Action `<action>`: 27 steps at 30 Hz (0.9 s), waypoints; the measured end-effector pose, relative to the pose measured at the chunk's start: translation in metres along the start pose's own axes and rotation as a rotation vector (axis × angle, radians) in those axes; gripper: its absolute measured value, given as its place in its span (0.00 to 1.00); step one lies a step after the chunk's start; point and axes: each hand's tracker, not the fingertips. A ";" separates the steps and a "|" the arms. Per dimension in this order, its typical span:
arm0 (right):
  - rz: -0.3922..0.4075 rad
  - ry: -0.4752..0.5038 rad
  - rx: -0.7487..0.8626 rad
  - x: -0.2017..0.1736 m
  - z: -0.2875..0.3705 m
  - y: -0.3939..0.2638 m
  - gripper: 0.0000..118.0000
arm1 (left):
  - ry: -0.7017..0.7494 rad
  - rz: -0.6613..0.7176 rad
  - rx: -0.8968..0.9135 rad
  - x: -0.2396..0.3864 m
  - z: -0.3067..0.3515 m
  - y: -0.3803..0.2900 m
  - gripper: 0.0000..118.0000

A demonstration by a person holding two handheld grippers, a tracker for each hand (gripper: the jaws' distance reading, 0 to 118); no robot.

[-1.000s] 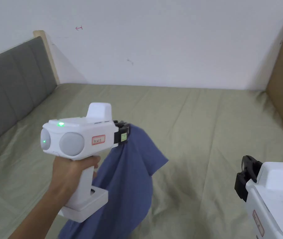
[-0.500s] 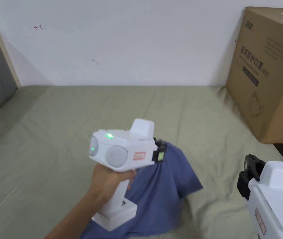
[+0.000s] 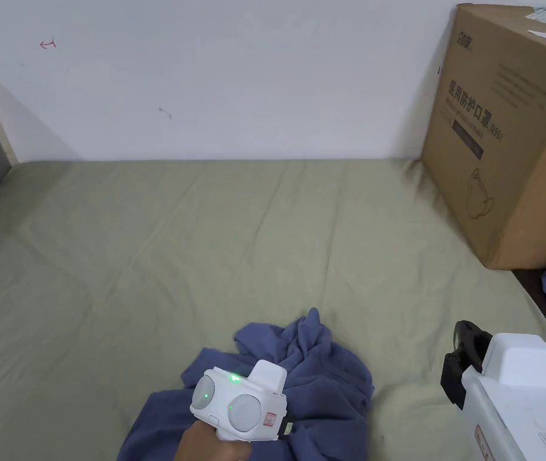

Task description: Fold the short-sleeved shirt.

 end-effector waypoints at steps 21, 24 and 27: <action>-0.001 0.016 0.108 -0.018 0.021 0.036 0.00 | 0.420 0.059 0.809 -0.026 0.230 -0.004 0.92; -0.002 0.022 0.118 -0.021 0.022 0.038 0.00 | 0.512 0.044 0.837 -0.036 0.239 -0.014 0.90; -0.001 0.027 0.126 -0.024 0.024 0.040 0.00 | 0.534 0.041 0.840 -0.044 0.242 -0.026 0.73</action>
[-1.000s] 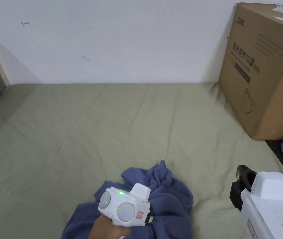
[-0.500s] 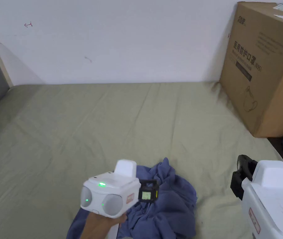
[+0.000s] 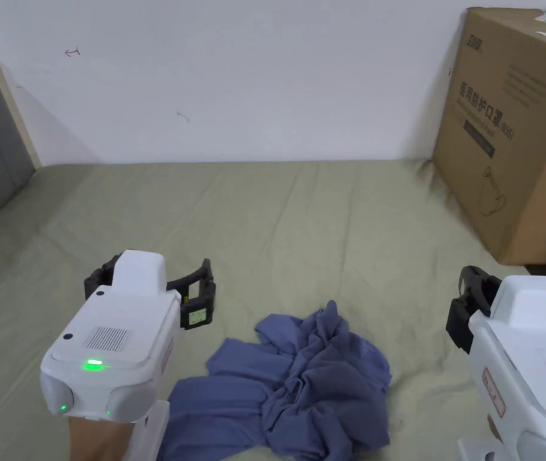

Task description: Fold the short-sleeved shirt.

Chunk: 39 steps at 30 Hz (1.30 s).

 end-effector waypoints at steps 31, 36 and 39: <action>0.020 0.045 -0.070 -0.014 -0.014 -0.020 0.00 | -0.048 0.310 -0.852 -0.034 -0.054 -0.176 0.68; 0.020 0.048 -0.094 -0.014 -0.023 -0.026 0.00 | 0.007 0.300 -0.880 -0.028 -0.061 -0.196 0.85; 0.024 0.051 -0.113 -0.013 -0.030 -0.031 0.00 | -0.031 0.266 -0.902 -0.021 -0.064 -0.207 0.39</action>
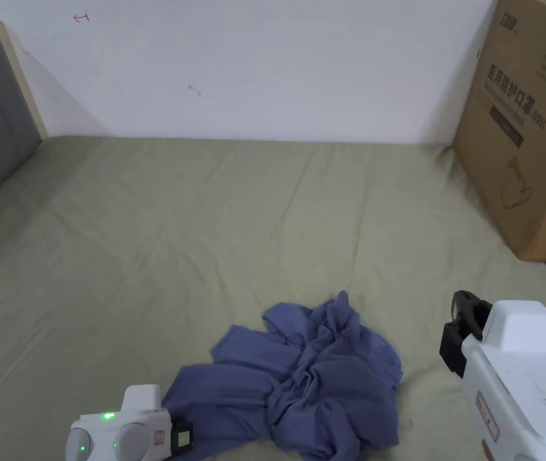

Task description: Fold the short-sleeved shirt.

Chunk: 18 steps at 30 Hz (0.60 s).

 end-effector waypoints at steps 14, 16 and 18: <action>-0.002 0.088 -0.441 0.022 -0.145 -0.054 0.78 | -0.057 -0.016 0.176 0.008 0.045 0.005 0.02; 0.024 0.067 -0.503 0.019 -0.175 -0.070 0.81 | -0.078 -0.003 0.189 0.006 0.052 0.010 0.02; 0.037 0.061 -0.577 0.017 -0.202 -0.087 0.81 | -0.090 0.008 0.195 0.004 0.054 0.014 0.02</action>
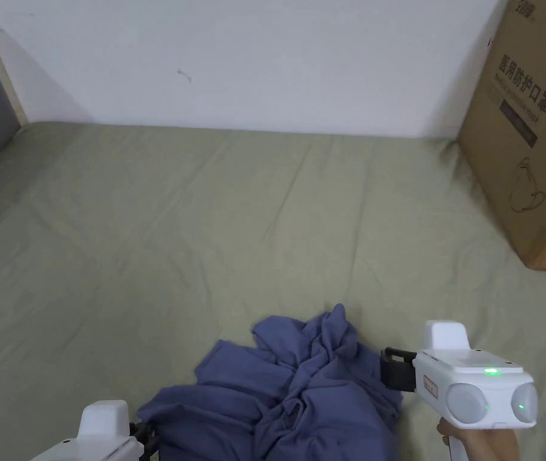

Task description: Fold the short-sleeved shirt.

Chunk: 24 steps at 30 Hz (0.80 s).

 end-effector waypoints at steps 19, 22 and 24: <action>0.034 0.085 -0.029 -0.016 0.016 -0.007 0.04 | -0.050 0.039 0.034 0.000 0.009 0.011 0.02; 0.040 0.072 0.054 -0.001 0.054 0.003 0.04 | -0.079 0.064 0.068 0.000 0.019 0.022 0.02; 0.001 0.085 0.103 0.012 0.078 0.012 0.04 | -0.103 0.082 0.098 0.000 0.027 0.035 0.02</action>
